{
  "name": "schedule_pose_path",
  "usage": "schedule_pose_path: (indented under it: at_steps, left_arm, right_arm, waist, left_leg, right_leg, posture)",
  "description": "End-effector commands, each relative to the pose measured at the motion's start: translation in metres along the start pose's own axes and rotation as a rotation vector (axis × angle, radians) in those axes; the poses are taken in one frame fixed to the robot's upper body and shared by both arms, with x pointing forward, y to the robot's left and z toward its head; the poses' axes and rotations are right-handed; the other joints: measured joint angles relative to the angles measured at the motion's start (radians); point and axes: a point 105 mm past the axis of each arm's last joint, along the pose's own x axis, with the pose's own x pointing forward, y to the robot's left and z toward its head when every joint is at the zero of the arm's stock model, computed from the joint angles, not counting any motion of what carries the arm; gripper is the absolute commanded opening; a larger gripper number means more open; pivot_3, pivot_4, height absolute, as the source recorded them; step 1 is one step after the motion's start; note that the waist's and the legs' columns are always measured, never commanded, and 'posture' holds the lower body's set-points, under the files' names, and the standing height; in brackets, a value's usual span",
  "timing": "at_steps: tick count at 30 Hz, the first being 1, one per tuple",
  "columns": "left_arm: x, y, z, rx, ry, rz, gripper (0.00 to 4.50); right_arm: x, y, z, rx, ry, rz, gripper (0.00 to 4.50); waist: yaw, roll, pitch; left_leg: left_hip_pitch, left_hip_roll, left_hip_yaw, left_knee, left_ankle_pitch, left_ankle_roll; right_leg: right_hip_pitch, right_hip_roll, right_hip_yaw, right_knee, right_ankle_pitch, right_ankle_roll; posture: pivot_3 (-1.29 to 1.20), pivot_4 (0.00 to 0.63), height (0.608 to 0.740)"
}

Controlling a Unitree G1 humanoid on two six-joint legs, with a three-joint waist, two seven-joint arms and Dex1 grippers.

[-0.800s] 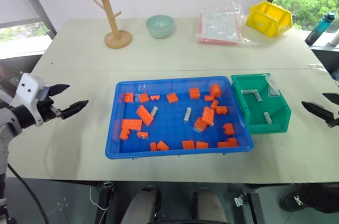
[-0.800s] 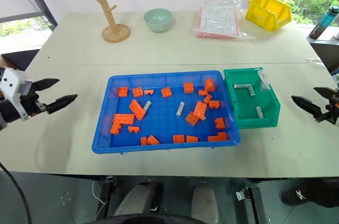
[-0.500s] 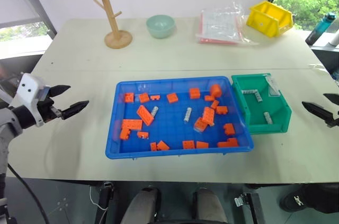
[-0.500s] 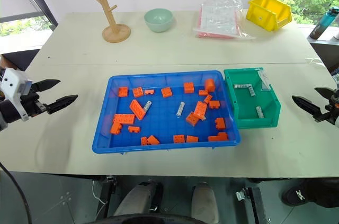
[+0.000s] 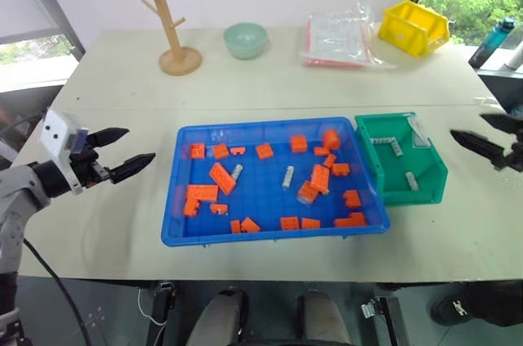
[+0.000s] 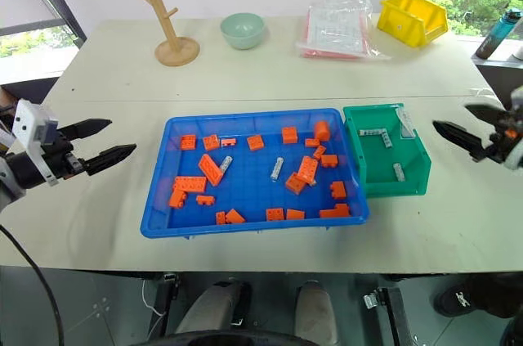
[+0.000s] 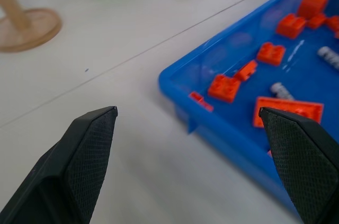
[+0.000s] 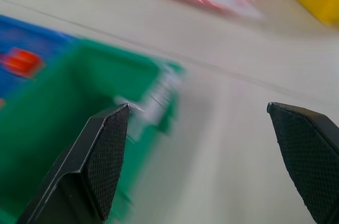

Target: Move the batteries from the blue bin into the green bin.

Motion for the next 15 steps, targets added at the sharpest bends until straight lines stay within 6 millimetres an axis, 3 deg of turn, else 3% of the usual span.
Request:
schedule_pose_path:
  at_steps: [1,5,9,15]
  left_arm:
    - [0.001,-0.019,0.026,0.055,-0.032,-0.119,4.50]
    - [0.003,-0.039,0.027,0.104,0.021,-0.242,4.50]
    - [0.000,-0.050,0.019,0.158,0.094,-0.325,4.50]
    - [0.001,-0.057,0.015,0.163,0.097,-0.359,4.50]
  right_arm:
    - [0.030,0.051,0.042,-0.098,-0.081,0.228,4.29]
    - [0.079,0.107,0.060,-0.143,-0.097,0.436,4.29]
    - [0.120,0.152,0.070,-0.133,-0.099,0.569,4.29]
    - [0.167,0.229,0.052,-0.088,-0.044,0.813,4.29]
  waist:
    - [-0.001,0.000,0.000]
    - [0.000,0.000,0.000]
    - [0.002,0.000,0.001]
    - [0.003,-0.001,0.001]
  left_leg:
    - [0.000,0.000,0.000,0.000,0.000,0.000]
    - [-0.001,0.000,0.000,0.000,0.000,0.000]
    - [-0.003,0.000,-0.001,0.000,0.000,0.000]
    - [-0.004,-0.001,-0.004,0.001,0.000,0.000]
  right_leg:
    - [0.000,0.000,0.000,0.000,0.000,0.000]
    - [0.000,0.000,0.001,-0.001,0.000,0.000]
    - [-0.002,0.000,0.001,0.000,0.000,0.000]
    - [-0.004,0.000,0.001,0.001,0.000,0.000]
  posture:
    - [0.00,0.150,0.726]
    - [0.00,0.150,0.726]
    - [0.00,0.150,0.726]
    - [0.00,0.150,0.726]
